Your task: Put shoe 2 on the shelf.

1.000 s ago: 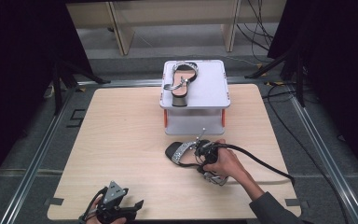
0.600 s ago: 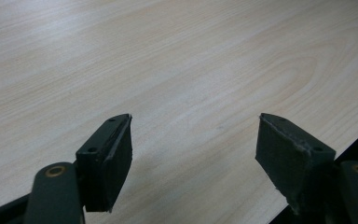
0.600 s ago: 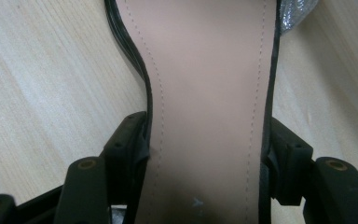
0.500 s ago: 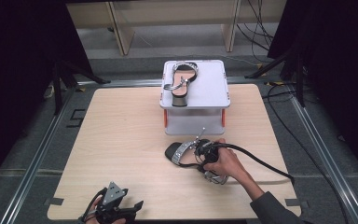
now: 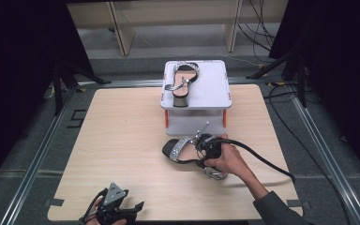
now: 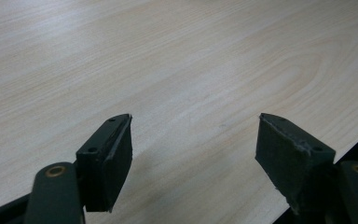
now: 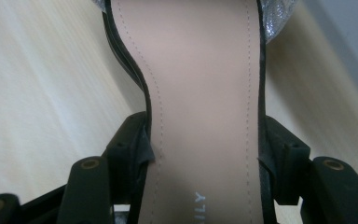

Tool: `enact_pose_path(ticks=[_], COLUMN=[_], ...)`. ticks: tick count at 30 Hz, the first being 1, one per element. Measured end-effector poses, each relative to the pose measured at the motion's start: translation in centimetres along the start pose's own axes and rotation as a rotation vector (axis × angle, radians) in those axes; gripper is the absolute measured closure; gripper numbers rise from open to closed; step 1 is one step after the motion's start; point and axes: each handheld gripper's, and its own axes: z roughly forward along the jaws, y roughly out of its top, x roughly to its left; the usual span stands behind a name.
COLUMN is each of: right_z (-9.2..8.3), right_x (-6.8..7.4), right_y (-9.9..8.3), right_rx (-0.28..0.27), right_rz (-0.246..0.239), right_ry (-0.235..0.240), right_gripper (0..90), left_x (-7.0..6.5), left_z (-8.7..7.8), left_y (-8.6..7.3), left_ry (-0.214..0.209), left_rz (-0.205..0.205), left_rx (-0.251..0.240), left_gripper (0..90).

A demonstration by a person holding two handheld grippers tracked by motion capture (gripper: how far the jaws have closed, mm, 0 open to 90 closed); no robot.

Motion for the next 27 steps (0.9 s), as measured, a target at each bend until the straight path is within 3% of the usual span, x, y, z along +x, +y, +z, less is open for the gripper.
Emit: enact_pose_path(ticks=[4,8,12,17,20,22,27], right_z=[-1.9,-3.4,-6.4,-8.7,-10.9,-11.8,-13.6], right_x=[0.4,0.5,1.2,1.4,1.1,0.8,-0.1], right_y=[1.0,2.1,4.0,5.9,7.7,8.5,9.8], right_rx=[-0.064,-0.103,-0.149,-0.177,-0.216,-0.231,-0.263], right_rz=[0.002,-0.021,-0.047,-0.054,-0.059,-0.057,-0.049], right_ry=[0.024,0.045,0.072,0.059,0.055,0.061,0.055], right_gripper=[41.5,41.6,41.7,41.7,41.8,41.8,41.8], left_x=[0.1,0.1,0.2,0.2,0.2,0.2,0.2], left_z=[0.0,-0.2,0.0,0.0,-0.1,0.0,0.0], left_y=[0.0,0.0,0.0,0.0,-0.1,0.0,-0.1], left_ry=[0.017,0.006,0.020,0.019,0.000,0.021,0.015], left_rz=[0.003,-0.005,0.002,0.003,-0.002,-0.001,-0.001], left_rx=[0.008,0.006,0.007,0.011,-0.004,0.009,0.010], left_gripper=[26.6,26.7,26.7,26.7,26.7,26.7,26.6])
